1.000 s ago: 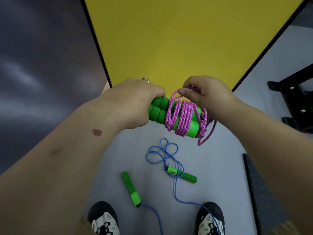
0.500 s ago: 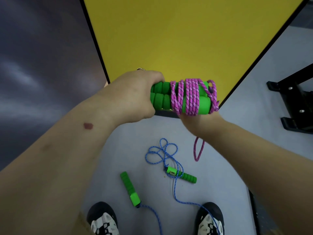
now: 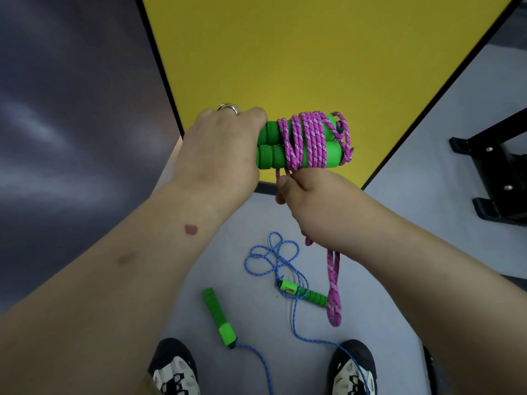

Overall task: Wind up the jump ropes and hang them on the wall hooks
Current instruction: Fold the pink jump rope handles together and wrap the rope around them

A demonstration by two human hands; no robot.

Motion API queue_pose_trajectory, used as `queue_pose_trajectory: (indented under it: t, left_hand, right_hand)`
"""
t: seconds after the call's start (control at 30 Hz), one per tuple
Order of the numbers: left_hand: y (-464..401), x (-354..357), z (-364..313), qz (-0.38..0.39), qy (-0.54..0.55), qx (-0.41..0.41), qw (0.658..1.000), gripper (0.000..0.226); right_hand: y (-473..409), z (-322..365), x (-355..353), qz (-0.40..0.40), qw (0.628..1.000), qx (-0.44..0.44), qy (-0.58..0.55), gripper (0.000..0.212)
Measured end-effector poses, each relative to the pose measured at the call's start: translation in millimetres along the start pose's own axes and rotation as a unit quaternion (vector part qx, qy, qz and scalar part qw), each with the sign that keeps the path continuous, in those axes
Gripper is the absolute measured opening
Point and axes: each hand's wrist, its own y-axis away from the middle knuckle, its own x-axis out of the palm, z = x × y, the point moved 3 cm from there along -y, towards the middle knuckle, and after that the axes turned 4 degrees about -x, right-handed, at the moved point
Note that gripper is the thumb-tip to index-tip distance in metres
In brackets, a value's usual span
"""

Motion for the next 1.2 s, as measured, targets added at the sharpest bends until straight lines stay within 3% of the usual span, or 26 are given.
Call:
queue_pose_trajectory:
  t: [0.17,0.33,0.47,0.57,0.7,0.87,1.0,1.2]
  left_hand:
    - [1,5,3,0.006,-0.006,0.004,1.000,0.036]
    - [0,8,10,0.002,-0.016,0.013,1.000,0.037]
    - [1,14,7,0.015,-0.023,0.027,0.999,0.029]
    - [-1,18,7,0.027,-0.027,0.062,0.997,0.027]
    - [1,21,5,0.052,-0.008,0.092,0.994,0.030]
    - [9,16,-10,0.062,0.009,0.115,0.991,0.037]
    - [9,16,-9,0.071,-0.005,0.125,0.990,0.034]
    - [9,21,-8,0.094,-0.008,0.142,0.985,0.043]
  right_hand:
    - [6,9,-25,0.030,0.997,0.029,-0.065,0.019]
    - [4,16,-46,0.074,0.985,0.026,-0.152,0.014]
    - [6,26,-62,0.137,0.949,-0.013,-0.282,0.033]
    - [0,29,-74,0.135,0.955,-0.048,-0.260,0.039]
    - [-8,39,-88,0.118,0.973,-0.105,-0.169,0.030]
    - [-31,37,-99,-0.002,0.993,-0.121,0.010,0.013]
    - [-50,26,-90,-0.020,0.992,-0.077,-0.094,0.024]
    - [-56,14,-85,0.063,0.961,-0.031,-0.266,0.037]
